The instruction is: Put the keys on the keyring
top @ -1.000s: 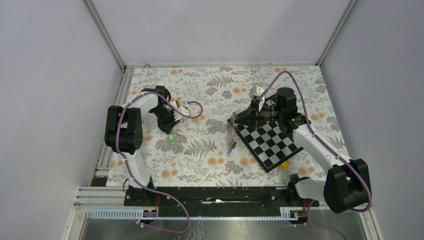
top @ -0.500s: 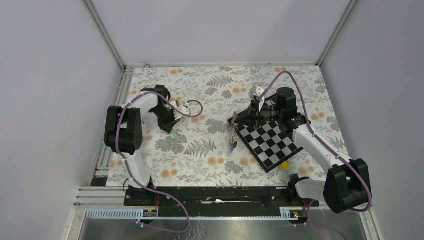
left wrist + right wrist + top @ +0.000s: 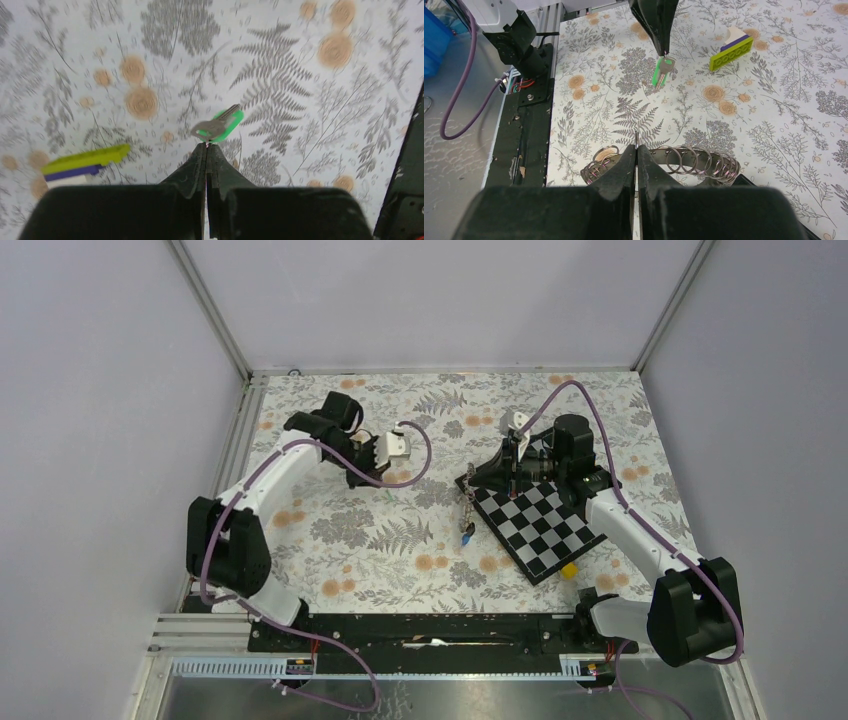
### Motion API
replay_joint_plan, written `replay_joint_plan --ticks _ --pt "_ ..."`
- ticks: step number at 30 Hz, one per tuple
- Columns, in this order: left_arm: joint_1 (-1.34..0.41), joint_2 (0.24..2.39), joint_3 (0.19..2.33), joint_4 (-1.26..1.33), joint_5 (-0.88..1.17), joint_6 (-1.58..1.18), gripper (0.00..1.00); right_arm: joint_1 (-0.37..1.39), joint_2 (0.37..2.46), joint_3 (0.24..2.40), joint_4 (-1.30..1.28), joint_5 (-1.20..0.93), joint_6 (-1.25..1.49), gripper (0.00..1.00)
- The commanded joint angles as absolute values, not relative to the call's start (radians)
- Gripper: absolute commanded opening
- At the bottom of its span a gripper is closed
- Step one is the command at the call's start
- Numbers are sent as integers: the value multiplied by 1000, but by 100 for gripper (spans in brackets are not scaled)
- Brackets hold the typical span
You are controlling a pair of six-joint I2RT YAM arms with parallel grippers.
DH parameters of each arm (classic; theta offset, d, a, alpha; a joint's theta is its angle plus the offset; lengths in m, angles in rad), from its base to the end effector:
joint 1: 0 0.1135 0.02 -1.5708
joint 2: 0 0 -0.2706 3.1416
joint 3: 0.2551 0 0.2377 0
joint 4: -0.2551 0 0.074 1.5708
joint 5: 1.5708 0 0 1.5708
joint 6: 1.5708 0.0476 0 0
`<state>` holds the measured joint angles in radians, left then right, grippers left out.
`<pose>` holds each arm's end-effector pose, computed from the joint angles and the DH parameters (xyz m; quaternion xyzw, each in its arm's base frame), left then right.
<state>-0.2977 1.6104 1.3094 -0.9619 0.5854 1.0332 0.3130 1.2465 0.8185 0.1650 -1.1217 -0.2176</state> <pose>0.2816 -0.1139 0.2647 0.6190 0.7170 -0.2133 0.2395 0.2335 0.1207 0.3045 -0.4885 0.5638 0.4463 0.4944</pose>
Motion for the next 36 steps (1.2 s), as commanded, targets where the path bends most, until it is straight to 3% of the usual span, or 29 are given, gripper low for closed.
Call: replay_joint_plan --ticks 1,10,21,36 --pt "-370 1506 1355 -832 712 887 0 330 1251 819 284 -1174 -134 0" --pt "-564 1407 1358 -635 738 707 0 411 1309 805 394 -1190 -10 0" --pt "-748 1335 1289 -512 527 679 0 418 1324 806 430 -1198 56 0" --pt "-804 1290 1250 -501 244 726 0 417 1337 856 281 -1136 -37 0"
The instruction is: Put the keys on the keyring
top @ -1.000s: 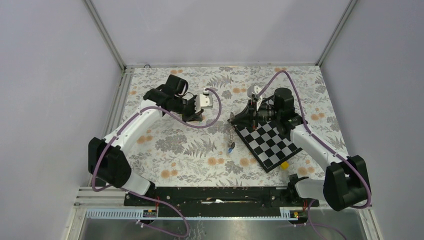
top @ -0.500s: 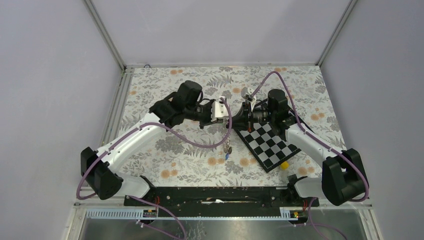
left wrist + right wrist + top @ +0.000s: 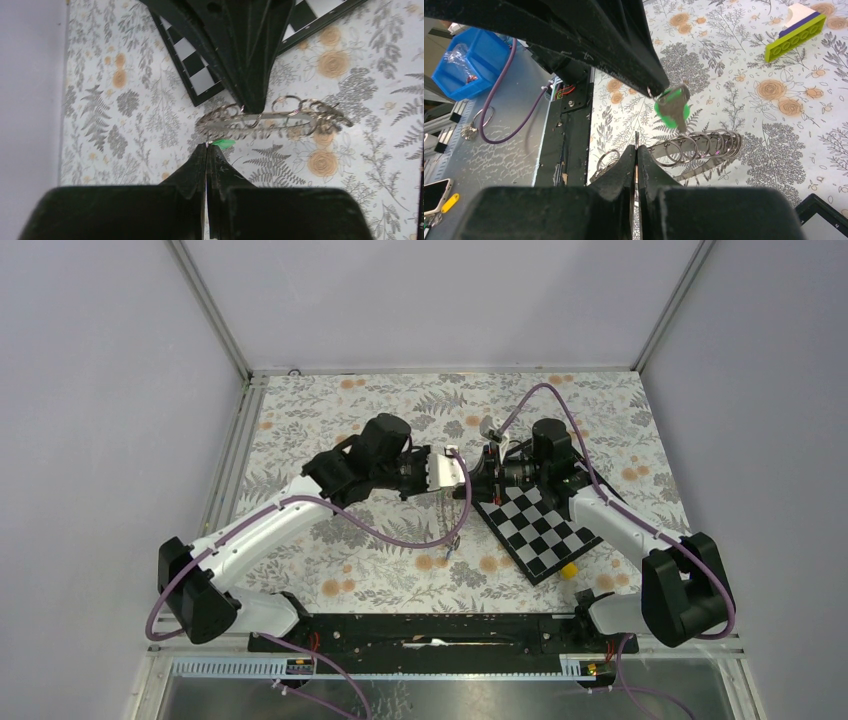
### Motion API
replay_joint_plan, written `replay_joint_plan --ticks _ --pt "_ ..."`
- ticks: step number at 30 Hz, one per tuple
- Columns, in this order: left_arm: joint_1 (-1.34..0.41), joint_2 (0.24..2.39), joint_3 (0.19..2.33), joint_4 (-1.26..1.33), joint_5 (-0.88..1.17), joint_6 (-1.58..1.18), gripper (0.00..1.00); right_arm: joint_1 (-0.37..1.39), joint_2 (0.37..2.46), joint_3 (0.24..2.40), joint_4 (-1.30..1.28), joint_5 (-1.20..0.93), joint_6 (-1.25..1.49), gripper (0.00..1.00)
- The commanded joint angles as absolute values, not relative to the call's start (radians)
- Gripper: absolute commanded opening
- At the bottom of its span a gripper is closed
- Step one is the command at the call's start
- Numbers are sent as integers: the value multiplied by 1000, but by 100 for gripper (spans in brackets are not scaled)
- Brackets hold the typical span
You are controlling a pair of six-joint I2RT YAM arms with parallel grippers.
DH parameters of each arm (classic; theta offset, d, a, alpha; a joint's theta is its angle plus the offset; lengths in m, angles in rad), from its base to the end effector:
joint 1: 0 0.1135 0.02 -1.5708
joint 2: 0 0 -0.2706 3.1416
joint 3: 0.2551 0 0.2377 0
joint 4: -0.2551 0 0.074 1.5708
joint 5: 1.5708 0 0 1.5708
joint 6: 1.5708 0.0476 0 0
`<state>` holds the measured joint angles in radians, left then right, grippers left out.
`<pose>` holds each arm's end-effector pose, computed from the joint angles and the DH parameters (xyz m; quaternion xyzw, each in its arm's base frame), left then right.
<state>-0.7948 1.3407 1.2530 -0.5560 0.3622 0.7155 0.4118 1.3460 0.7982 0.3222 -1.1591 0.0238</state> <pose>0.1893 -0.2170 0.3454 0.6617 0.5855 -0.1784 0.4331 0.2373 0.1512 0.2879 -0.4610 0.5764 0.5309 0.4164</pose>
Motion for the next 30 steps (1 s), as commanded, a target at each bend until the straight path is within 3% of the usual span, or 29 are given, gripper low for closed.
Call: replay_joint_plan --ticks 1,13,30 --pt "-805 1287 1245 -493 221 723 0 417 1337 860 271 -1129 -45 0" --pt "-909 1327 1184 -447 -54 718 0 417 1343 876 252 -1021 -15 0" --pt "-930 1382 1152 -284 -182 565 0 417 1331 884 258 -732 147 0"
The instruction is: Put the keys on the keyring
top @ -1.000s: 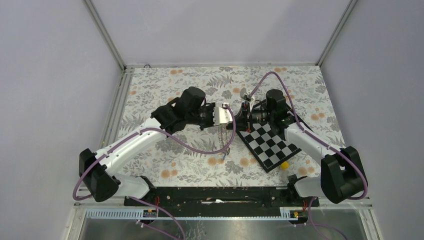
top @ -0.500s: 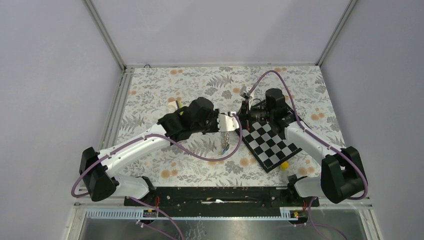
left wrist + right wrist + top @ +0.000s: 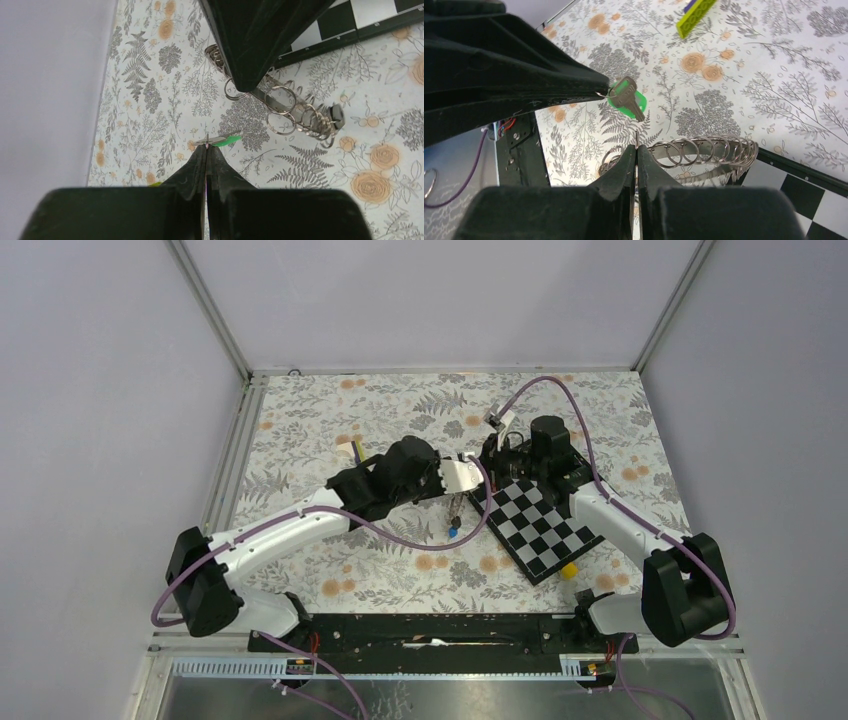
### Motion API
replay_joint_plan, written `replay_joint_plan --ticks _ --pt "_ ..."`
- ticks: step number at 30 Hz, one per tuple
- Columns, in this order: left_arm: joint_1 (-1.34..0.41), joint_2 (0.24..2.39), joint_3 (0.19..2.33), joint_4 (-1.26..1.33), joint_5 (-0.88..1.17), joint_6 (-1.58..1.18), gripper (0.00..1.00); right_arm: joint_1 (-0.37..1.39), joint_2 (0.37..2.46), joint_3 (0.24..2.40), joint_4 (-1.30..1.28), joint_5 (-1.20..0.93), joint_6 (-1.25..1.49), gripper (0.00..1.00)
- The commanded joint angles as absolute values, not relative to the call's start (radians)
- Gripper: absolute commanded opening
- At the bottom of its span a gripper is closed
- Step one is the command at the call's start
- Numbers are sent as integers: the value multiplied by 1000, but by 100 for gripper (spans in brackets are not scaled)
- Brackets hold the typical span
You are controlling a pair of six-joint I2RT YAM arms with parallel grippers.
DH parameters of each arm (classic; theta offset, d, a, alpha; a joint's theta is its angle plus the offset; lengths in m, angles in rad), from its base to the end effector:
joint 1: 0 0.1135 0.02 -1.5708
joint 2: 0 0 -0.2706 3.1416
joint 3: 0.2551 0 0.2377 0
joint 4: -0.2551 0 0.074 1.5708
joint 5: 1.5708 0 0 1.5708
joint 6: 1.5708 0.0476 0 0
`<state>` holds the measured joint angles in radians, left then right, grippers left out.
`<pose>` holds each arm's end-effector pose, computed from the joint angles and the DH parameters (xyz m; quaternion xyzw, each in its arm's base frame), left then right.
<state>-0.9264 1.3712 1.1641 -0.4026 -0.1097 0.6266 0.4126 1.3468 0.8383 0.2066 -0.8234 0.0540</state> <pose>0.1863 -0.2393 0.3207 0.6024 0.6494 -0.0209 0.4637 0.2531 0.1489 0.2861 -0.3650 0.6840 0.4391 0.4540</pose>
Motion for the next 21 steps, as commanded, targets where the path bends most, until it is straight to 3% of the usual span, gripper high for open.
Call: replay_joint_plan --ticks 1,10,21 --pt "-930 1391 1153 -273 -194 557 0 417 1331 884 258 -710 166 0" --pt "-930 1447 1168 -218 -225 481 0 417 1332 888 241 -613 240 0" --pt "-930 1428 1121 -169 -150 511 0 417 1349 874 283 -685 259 0"
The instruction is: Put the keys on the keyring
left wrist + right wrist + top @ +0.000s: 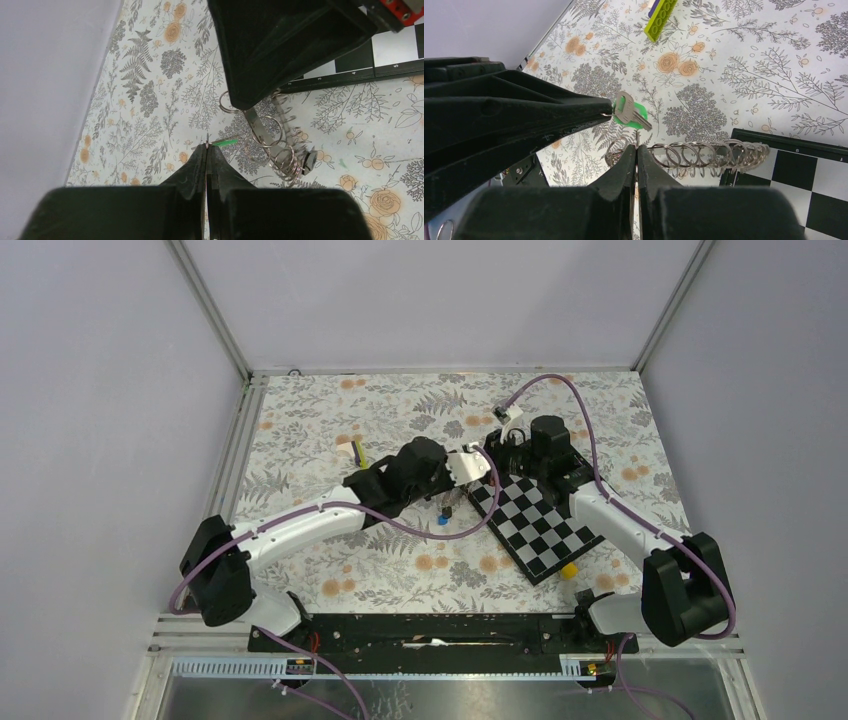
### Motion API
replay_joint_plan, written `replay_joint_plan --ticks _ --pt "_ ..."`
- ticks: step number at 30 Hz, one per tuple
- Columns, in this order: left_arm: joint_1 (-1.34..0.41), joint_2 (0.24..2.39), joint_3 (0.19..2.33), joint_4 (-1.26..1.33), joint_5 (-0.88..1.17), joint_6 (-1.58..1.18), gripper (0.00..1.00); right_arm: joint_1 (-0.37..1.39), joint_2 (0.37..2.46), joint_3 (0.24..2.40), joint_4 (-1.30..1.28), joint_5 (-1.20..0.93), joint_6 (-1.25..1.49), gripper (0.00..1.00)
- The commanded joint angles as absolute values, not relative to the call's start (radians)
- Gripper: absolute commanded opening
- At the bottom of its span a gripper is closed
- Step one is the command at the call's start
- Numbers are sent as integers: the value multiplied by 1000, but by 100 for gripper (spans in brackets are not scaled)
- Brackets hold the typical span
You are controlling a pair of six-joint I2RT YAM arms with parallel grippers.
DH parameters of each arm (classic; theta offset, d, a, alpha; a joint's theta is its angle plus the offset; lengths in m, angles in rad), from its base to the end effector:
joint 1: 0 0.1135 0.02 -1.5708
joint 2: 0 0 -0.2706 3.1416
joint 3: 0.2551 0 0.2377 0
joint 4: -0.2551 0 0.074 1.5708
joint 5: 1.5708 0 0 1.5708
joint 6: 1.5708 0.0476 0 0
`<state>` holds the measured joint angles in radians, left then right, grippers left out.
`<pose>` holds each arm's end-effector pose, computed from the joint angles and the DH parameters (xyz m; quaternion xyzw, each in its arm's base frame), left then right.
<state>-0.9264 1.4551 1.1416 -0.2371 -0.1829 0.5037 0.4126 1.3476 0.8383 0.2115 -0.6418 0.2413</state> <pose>0.2046 -0.2578 0.3052 0.5361 0.6854 -0.0241 0.4921 0.2610 0.1453 0.2847 -0.2521 0.7443 0.4214 0.4527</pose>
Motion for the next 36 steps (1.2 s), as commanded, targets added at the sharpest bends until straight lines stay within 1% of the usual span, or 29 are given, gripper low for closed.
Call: replay_joint_plan --ticks 1,5,18,36 --pt "-930 1424 1113 -163 -147 514 0 417 1350 872 291 -697 259 0" --pt "-930 1417 1107 -163 -140 522 0 417 1352 853 335 -749 262 0" --pt "-930 1377 1095 -163 -135 527 0 417 1390 866 327 -796 260 0" --pt "-931 1383 1091 -173 -92 534 0 417 1405 859 375 -873 289 0"
